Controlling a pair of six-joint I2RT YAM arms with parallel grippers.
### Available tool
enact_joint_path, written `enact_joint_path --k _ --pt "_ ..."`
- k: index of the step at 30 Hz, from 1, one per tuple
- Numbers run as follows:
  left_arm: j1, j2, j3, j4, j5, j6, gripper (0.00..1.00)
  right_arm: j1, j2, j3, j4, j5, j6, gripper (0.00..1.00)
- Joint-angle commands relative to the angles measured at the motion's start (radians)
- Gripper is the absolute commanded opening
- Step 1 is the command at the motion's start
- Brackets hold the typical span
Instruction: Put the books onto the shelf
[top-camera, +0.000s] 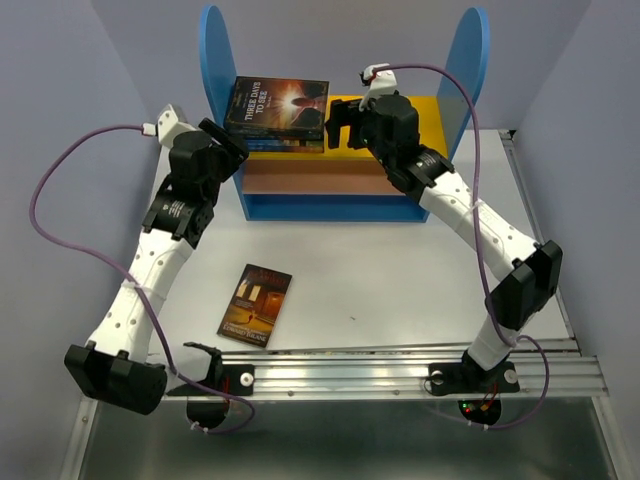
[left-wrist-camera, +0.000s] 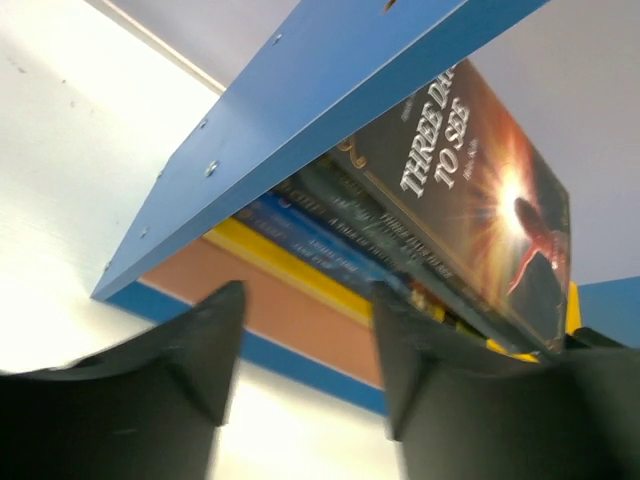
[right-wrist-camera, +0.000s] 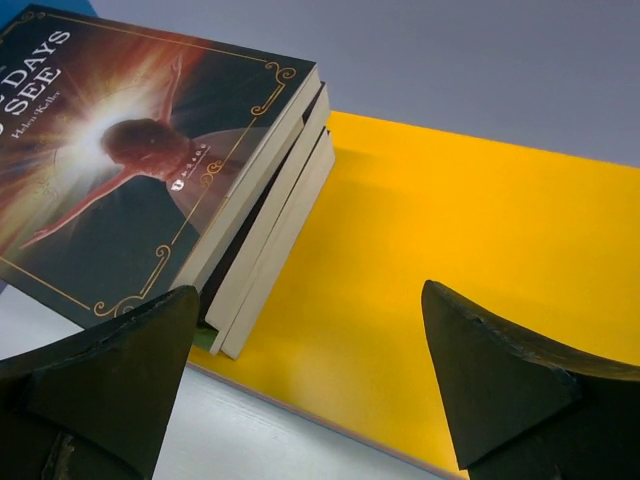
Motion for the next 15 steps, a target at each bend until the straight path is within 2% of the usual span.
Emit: enact_joint_path --k 1,3,4,10,15 --pt "0.005 -0.108 -0.077 -0.023 -0.025 -0.003 0.79 0.058 -0.089 -0.041 0.056 0.071 0.067 1.00" --pt "0.005 -0.148 -0.109 -0.061 -0.036 -0.012 0.97 0.058 -0.115 -0.085 0.056 0.107 0.076 1.00" --pt "0.005 -0.171 -0.147 -0.081 -0.037 -0.013 0.99 0.058 -0.147 -0.105 0.056 0.137 0.085 1.00" --pt "0.004 -0.257 -0.327 -0.107 -0.008 -0.024 0.99 0.058 -0.205 -0.196 0.057 0.206 0.062 1.00" --pt "0.005 -0.300 -0.402 -0.124 -0.014 -0.047 0.99 0.058 -0.164 -0.165 0.057 0.090 0.045 1.00"
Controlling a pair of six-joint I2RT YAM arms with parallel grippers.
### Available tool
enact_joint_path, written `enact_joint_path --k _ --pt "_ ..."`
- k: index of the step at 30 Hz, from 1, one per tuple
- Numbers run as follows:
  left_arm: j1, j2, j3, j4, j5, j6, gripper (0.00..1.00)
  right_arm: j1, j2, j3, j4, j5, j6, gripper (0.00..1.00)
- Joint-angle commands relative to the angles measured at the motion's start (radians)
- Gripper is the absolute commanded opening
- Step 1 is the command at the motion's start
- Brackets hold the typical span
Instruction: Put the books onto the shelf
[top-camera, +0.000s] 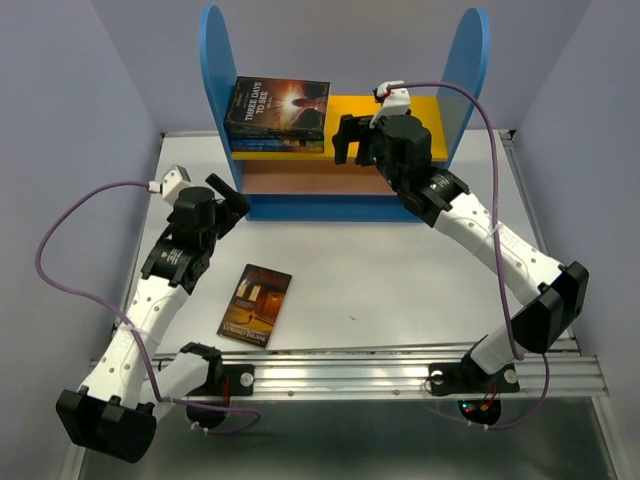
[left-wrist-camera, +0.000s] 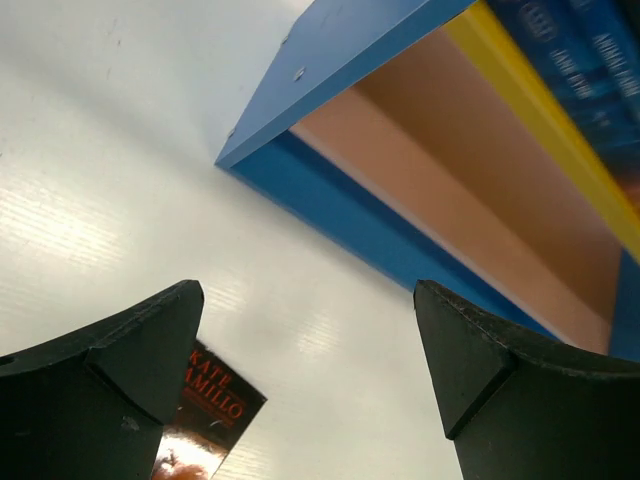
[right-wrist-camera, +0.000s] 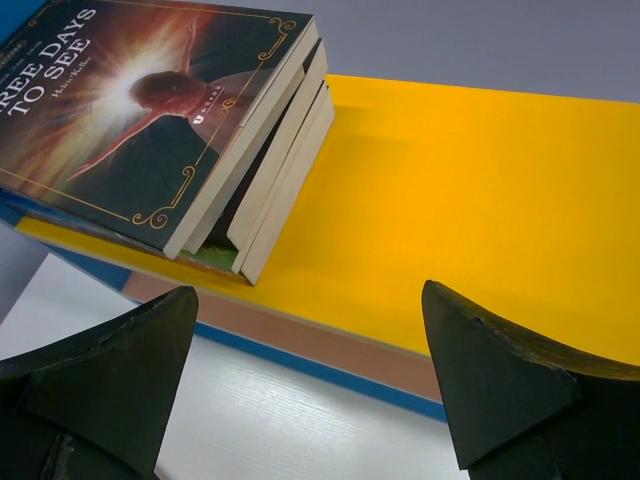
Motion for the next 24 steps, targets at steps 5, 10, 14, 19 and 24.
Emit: enact_joint_path --k 5,10,14,19,24 --pt "0.005 -0.032 -0.087 -0.057 -0.039 -0.035 0.99 0.000 0.073 0.114 0.022 -0.037 -0.045 1.00" --pt "0.003 -0.057 -0.131 -0.047 -0.038 -0.054 0.99 0.000 0.137 0.174 0.018 -0.024 -0.066 1.00" --pt "0.005 -0.061 -0.147 -0.050 -0.039 -0.058 0.99 0.000 0.171 0.217 0.018 -0.029 -0.075 1.00" --pt "0.005 -0.063 -0.170 -0.044 -0.038 -0.068 0.99 0.000 0.153 0.202 0.007 -0.081 -0.066 1.00" --pt "0.005 -0.052 -0.189 -0.041 -0.045 -0.077 0.99 0.000 0.041 0.096 0.012 -0.166 -0.034 1.00"
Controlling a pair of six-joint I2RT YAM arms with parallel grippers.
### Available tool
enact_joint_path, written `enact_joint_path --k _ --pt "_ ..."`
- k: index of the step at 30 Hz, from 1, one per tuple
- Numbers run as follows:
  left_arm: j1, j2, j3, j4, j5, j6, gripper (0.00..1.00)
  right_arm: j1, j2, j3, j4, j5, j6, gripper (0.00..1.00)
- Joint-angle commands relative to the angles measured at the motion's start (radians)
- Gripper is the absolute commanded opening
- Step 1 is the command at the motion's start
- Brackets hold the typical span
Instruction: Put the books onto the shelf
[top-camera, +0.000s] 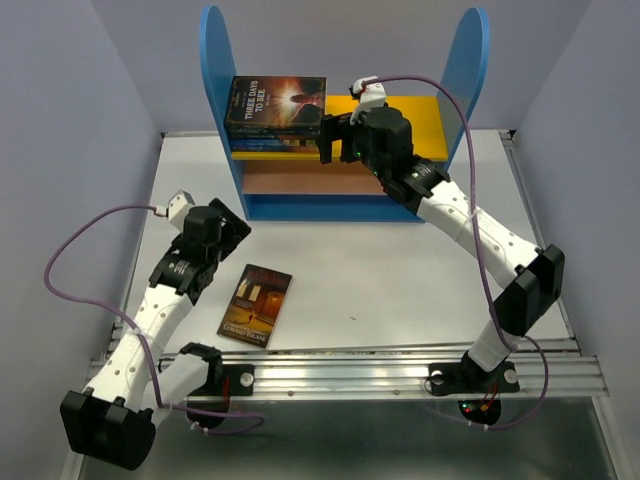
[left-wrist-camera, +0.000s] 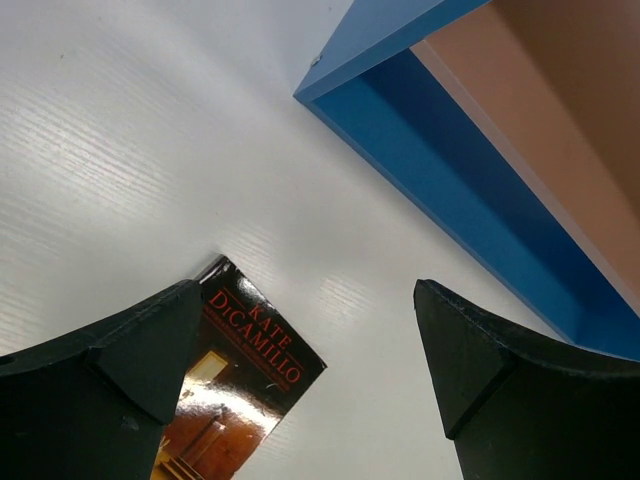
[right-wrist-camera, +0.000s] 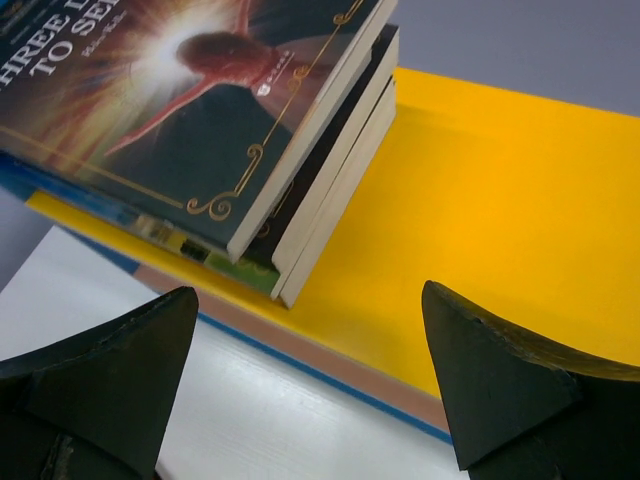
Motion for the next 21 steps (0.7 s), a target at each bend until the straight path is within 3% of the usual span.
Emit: enact_joint_path --k 1,7,10,15,21 --pt "0.006 -0.003 -0.021 0.013 -0.034 -0.013 0.99 0.001 -0.128 -0.060 0.027 -0.079 0.021 1.00" --pt "0.026 0.038 -0.038 0.008 -0.032 -0.019 0.99 0.010 -0.261 -0.274 0.027 -0.165 0.115 1.00" --pt "0.058 0.054 -0.073 0.037 0.023 -0.010 0.99 0.019 -0.336 -0.420 0.031 -0.284 0.182 1.00" --pt "0.070 0.081 -0.147 0.042 0.083 -0.017 0.99 0.051 -0.347 -0.647 0.040 -0.380 0.302 1.00" --pt "0.069 0.130 -0.219 0.071 0.132 -0.034 0.99 0.074 -0.315 -0.781 0.129 -0.458 0.423 1.00"
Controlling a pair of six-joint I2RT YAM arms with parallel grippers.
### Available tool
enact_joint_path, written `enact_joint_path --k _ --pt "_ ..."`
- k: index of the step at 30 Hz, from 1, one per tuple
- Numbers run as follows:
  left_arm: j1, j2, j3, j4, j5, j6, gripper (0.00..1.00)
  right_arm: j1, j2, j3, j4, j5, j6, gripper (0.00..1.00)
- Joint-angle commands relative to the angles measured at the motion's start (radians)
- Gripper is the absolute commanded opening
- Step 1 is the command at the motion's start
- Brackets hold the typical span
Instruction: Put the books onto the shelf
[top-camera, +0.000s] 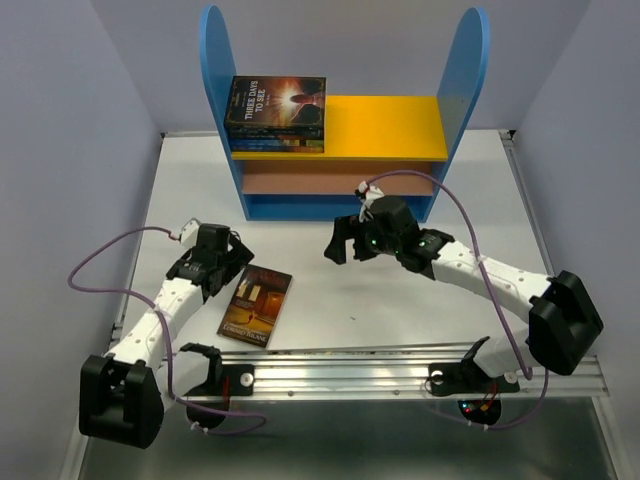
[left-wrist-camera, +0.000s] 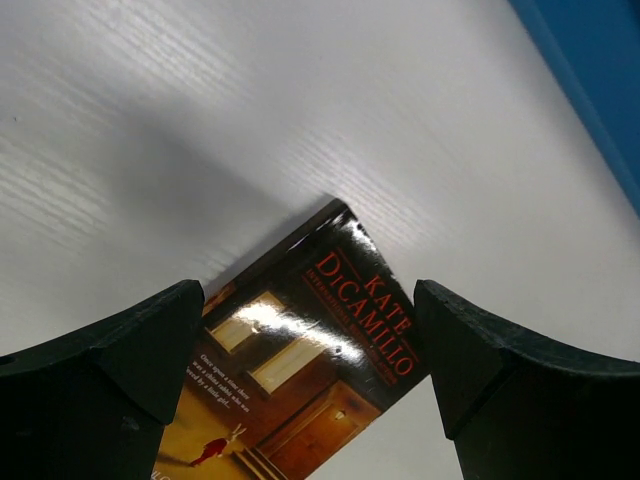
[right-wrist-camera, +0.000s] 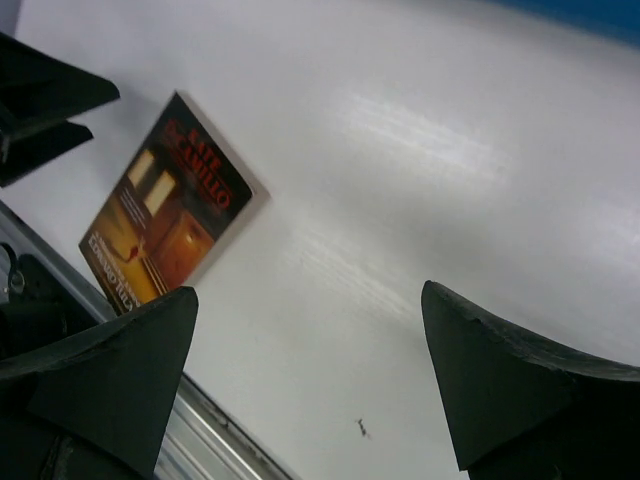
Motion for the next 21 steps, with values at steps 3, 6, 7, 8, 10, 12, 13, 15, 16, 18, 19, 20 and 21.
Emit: enact_joint_path --k 3,6,7,8,10,12,13,15,16,18,19,20,21 --pt "0.005 0.045 -0.063 0.068 0.076 -0.019 0.98 0.017 0.004 -0.090 0.166 -0.082 0.169 1.00" --pt "0.004 0.067 -0.092 0.127 0.133 -0.006 0.98 0.017 0.031 -0.098 0.164 -0.079 0.181 1.00" --pt "0.004 0.073 -0.101 0.134 0.142 -0.002 0.98 0.017 0.043 -0.101 0.166 -0.082 0.185 1.00" --pt "0.004 0.085 -0.104 0.143 0.159 0.003 0.97 0.017 0.048 -0.104 0.166 -0.091 0.190 1.00" --pt "0.002 0.102 -0.127 0.157 0.173 0.003 0.96 0.017 0.059 -0.110 0.172 -0.100 0.205 1.00" --pt "0.001 0.108 -0.149 0.177 0.201 0.004 0.95 0.017 0.079 -0.113 0.175 -0.123 0.212 1.00" --pt "-0.004 0.107 -0.155 0.188 0.211 0.003 0.94 0.017 0.085 -0.118 0.183 -0.134 0.216 1.00" --pt "-0.027 0.099 -0.167 0.208 0.247 -0.015 0.91 0.017 0.109 -0.118 0.184 -0.169 0.219 1.00" --pt "-0.041 0.096 -0.166 0.205 0.244 -0.029 0.91 0.017 0.116 -0.118 0.184 -0.179 0.224 1.00" --pt "-0.079 0.087 -0.167 0.220 0.254 -0.051 0.89 0.017 0.128 -0.119 0.181 -0.183 0.225 1.00" --pt "-0.096 0.085 -0.169 0.229 0.256 -0.066 0.88 0.017 0.131 -0.119 0.166 -0.176 0.224 1.00" --pt "-0.113 0.090 -0.172 0.246 0.253 -0.103 0.88 0.017 0.131 -0.113 0.152 -0.168 0.222 1.00" --pt "-0.146 0.094 -0.172 0.252 0.245 -0.121 0.87 0.017 0.136 -0.110 0.114 -0.170 0.216 1.00"
